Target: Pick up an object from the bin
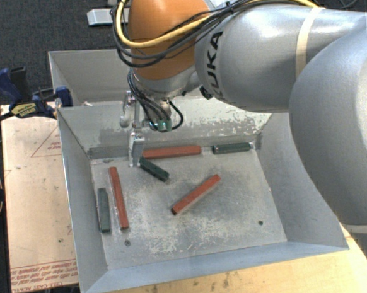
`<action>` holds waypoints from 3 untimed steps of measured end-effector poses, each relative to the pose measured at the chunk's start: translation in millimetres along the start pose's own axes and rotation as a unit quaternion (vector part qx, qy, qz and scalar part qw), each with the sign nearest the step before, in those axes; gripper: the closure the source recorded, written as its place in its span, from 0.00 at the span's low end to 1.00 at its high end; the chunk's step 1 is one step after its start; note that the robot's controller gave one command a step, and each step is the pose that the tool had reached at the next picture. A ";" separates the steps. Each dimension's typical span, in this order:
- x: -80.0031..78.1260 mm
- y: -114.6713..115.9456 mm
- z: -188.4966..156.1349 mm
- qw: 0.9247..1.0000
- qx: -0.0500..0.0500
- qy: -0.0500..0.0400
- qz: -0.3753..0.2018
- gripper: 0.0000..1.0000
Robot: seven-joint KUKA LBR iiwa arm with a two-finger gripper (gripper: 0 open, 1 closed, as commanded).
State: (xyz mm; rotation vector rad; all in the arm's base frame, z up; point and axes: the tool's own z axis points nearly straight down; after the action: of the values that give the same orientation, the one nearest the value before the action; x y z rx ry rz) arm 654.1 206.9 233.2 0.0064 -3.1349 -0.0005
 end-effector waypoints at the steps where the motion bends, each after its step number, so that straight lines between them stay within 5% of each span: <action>1: -1.8 -1.1 -5.4 1.000 -0.001 -0.004 0.002 0.00; 2: 6.2 -22.6 75.2 1.000 -0.001 -0.006 -0.007 0.00; 3: 14.1 -66.0 80.4 0.991 -0.001 -0.003 0.134 0.00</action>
Offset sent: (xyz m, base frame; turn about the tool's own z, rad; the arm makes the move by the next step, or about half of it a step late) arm -0.0168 -0.0472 -0.1632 -0.0347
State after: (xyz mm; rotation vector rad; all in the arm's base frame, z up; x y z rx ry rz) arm 639.7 140.8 152.9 -0.4133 -3.1130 -0.0009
